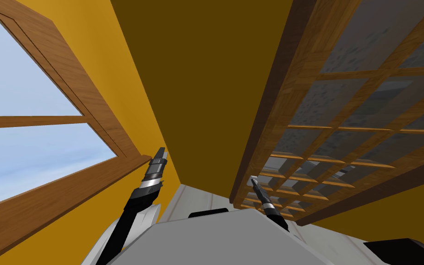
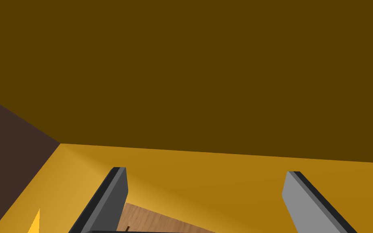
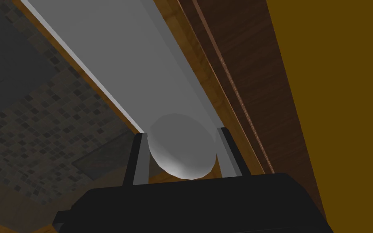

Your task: Pull the door open

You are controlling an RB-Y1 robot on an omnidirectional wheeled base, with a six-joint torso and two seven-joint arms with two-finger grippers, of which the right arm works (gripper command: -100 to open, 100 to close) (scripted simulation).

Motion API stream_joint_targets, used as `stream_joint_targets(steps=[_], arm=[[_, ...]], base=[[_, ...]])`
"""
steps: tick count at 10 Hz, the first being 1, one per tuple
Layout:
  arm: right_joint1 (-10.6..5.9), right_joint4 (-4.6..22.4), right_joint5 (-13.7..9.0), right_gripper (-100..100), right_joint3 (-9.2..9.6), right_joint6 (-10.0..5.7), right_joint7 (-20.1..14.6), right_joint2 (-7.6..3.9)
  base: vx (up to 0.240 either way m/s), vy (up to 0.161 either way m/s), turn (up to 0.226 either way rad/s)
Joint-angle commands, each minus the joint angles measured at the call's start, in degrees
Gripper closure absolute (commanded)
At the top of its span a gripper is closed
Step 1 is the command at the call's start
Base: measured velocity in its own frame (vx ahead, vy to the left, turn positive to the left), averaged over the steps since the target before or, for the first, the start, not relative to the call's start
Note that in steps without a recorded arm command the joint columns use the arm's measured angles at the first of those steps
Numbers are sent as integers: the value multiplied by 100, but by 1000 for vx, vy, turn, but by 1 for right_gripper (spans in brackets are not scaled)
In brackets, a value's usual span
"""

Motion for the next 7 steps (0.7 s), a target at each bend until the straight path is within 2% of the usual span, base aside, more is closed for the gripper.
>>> stream_joint_targets(steps=[1, 7], arm=[[10, -13, -26, 100, 3, 15, -212, -2], [-20, -66, -149, 100, 90, 81, -1087, 14]], base=[[-31, -15, 20], [-29, -13, 21]])
